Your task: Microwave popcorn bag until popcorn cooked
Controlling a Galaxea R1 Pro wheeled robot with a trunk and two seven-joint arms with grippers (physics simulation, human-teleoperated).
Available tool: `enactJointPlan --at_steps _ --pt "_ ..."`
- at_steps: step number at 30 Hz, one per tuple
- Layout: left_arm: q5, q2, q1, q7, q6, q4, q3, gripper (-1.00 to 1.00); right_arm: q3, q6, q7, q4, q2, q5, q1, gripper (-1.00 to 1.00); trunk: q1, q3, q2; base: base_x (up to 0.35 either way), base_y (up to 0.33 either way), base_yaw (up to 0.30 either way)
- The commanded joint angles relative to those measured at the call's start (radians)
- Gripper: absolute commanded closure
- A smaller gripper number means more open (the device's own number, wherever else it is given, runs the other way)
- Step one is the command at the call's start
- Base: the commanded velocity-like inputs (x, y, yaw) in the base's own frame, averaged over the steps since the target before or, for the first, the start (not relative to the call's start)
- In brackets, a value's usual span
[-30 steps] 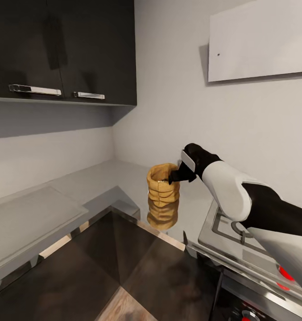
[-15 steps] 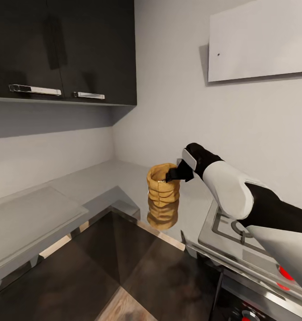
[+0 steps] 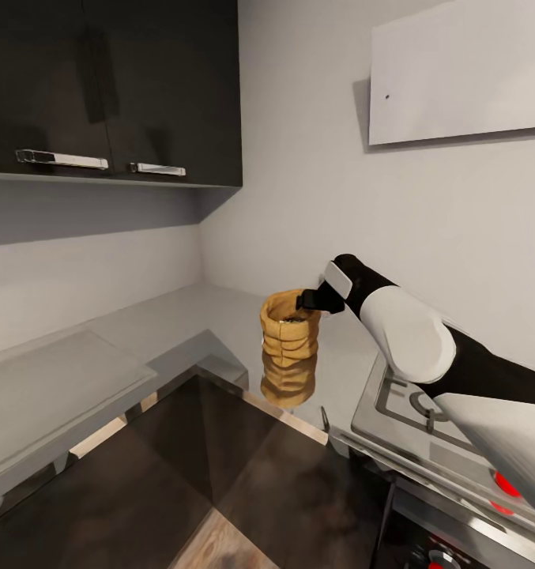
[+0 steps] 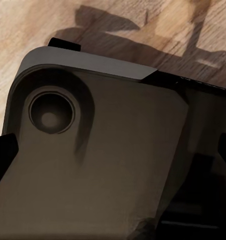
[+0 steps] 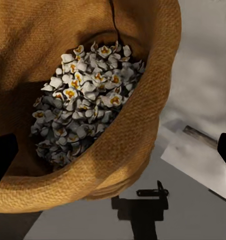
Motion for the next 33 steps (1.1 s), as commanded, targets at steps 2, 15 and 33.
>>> enactJointPlan --at_steps 2,15,33 --pt "0.006 0.000 0.000 -0.005 0.001 -0.001 0.004 -1.00 -0.009 0.004 -0.007 0.000 0.001 0.007 -0.001 -1.00 0.000 -0.001 -0.001 0.117 0.000 0.000" --pt "0.006 0.001 0.000 -0.007 0.001 -0.001 0.004 -1.00 -0.009 0.006 -0.027 0.014 0.001 0.010 -0.001 -1.00 0.000 -0.001 -0.001 0.138 0.000 0.000" --pt "0.006 0.001 0.000 -0.007 0.001 -0.001 0.004 -1.00 -0.010 0.012 -0.063 0.017 0.001 0.008 0.001 -1.00 0.000 -0.001 -0.001 0.062 0.000 0.000"
